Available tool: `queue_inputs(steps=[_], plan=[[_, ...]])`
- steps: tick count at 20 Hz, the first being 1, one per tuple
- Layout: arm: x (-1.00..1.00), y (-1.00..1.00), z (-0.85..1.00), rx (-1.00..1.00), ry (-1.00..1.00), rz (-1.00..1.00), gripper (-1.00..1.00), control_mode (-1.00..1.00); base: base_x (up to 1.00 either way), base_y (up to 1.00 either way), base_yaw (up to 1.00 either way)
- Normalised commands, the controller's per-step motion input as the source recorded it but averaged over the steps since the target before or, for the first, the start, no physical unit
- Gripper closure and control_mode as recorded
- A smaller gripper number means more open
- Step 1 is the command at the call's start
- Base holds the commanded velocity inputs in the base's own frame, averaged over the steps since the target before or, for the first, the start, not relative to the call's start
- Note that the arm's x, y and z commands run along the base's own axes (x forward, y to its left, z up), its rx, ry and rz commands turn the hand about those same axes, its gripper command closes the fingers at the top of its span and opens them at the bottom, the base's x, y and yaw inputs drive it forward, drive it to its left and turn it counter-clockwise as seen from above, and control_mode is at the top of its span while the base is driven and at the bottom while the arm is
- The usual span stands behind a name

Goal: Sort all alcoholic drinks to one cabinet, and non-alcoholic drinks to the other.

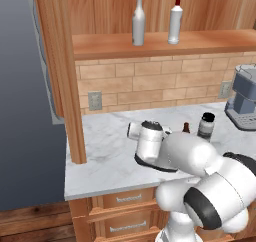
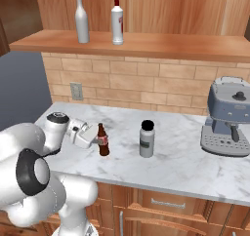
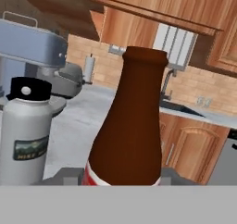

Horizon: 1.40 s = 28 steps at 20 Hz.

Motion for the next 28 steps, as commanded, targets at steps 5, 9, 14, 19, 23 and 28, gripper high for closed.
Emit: queue_inputs(steps=[5, 9, 14, 19, 23, 28], plan=[[-0.57, -0.04, 0.95, 0.0, 0.0, 0.07, 1.0, -1.0, 0.0, 0.0, 0.0], [-0.45, -0.1, 0.77, 0.01, 0.0, 0.1, 1.0, -1.0, 0.0, 0.0, 0.0], [-0.39, -0.04, 0.7, 0.05, 0.02, 0.14, 1.0, -1.0, 0.0, 0.0, 0.0], [-0.31, 0.0, 0.64, 0.13, 0.07, 0.18, 1.0, -1.0, 0.0, 0.0, 0.0], [-0.23, 0.0, 0.57, 0.16, 0.09, 0.23, 1.0, -1.0, 0.0, 0.0, 0.0], [-0.25, 0.03, 0.46, 0.17, 0.08, 0.26, 1.0, -1.0, 0.0, 0.0, 0.0]])
